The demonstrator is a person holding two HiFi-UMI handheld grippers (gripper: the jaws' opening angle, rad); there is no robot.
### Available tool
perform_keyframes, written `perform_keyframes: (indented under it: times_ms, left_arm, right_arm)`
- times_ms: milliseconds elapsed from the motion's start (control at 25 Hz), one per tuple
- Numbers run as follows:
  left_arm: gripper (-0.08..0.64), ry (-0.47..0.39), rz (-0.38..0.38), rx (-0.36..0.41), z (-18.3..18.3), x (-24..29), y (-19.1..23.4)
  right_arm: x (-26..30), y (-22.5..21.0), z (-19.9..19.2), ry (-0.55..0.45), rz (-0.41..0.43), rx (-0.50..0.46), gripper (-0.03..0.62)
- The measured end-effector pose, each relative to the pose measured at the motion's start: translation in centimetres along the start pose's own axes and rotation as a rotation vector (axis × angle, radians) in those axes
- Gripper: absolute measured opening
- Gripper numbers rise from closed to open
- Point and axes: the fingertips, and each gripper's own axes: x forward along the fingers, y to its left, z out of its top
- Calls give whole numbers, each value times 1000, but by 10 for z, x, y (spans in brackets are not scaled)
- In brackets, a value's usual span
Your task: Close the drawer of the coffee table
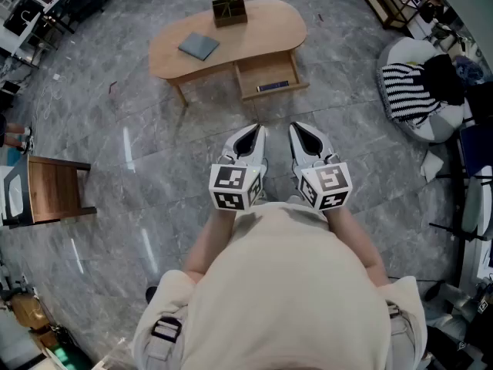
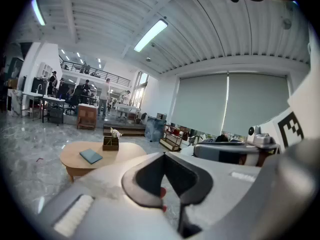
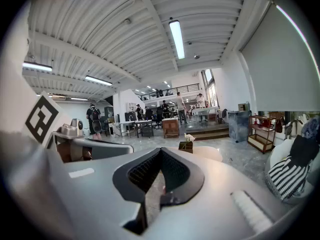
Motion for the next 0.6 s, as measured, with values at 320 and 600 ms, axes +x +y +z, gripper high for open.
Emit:
perform_keyframes:
  times_ms: [320,600]
  left_arm:
    - [2,40,-41,-17,-3,9,16]
    - [2,21,-24,2,2,10,38]
  right_arm:
    - [20,3,1,-4,-10,13,-3]
    - [33,7,1,-31,-14,42,-2]
